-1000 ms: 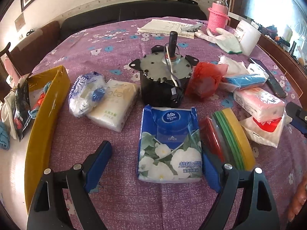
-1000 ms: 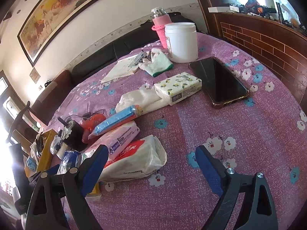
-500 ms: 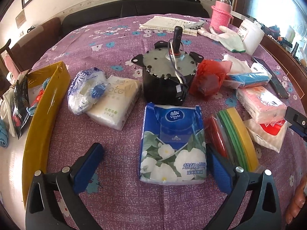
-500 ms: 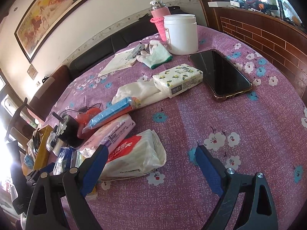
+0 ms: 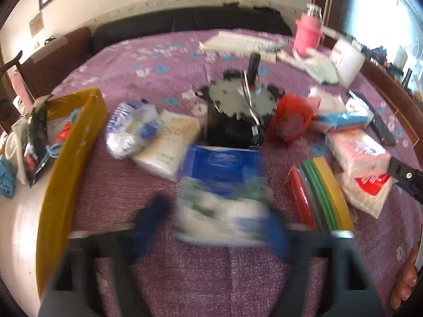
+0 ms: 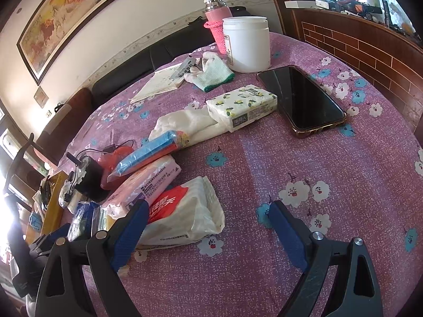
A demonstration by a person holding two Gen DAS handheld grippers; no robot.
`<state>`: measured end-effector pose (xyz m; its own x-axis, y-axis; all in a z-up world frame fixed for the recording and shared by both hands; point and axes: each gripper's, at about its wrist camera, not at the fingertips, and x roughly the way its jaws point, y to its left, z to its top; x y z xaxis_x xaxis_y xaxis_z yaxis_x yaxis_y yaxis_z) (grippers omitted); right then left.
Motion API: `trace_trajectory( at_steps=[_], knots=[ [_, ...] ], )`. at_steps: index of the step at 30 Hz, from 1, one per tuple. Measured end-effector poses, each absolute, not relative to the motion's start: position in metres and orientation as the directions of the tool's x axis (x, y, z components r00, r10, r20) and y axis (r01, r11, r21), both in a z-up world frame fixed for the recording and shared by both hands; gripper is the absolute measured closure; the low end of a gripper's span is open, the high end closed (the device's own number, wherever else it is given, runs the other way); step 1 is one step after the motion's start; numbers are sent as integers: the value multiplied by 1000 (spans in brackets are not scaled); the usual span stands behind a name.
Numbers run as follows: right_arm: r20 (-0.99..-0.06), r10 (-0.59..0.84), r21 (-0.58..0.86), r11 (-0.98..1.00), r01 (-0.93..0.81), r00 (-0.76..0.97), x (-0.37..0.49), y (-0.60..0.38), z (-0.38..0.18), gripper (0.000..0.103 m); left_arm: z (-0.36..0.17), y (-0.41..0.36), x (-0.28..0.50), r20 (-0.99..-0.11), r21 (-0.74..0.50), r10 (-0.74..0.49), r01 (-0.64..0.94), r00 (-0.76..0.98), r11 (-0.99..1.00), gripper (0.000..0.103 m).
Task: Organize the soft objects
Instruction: 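Grasp the blue Vinda tissue pack with the left gripper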
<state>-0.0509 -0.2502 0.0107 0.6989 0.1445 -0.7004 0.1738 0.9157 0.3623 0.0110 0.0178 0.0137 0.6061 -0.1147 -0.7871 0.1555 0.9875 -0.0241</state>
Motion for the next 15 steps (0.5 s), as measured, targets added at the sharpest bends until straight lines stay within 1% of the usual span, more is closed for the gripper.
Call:
trace_trajectory(
  at_steps=[2, 6, 9, 13, 15],
  knots=[
    [-700, 135, 357, 917, 180, 702, -51, -251, 11, 9, 15, 22, 10, -783, -90, -183, 182, 595, 979, 50],
    [-685, 88, 330, 922, 201, 723, -57, -252, 17, 9, 24, 39, -2, -767, -233, -297, 185, 568, 955, 51],
    [-652, 50, 322, 922, 216, 756, -69, -253, 33, 9, 37, 53, -21, -743, -271, -337, 200, 578, 942, 51],
    [-608, 135, 377, 916, 135, 783, -83, -238, 60, 9, 57, 85, -47, -707, -310, -364, 198, 607, 930, 50],
    [-616, 214, 370, 928, 39, 758, -81, -214, 70, 9, 63, 100, -56, -690, -338, -376, 185, 618, 923, 50]
  ],
)
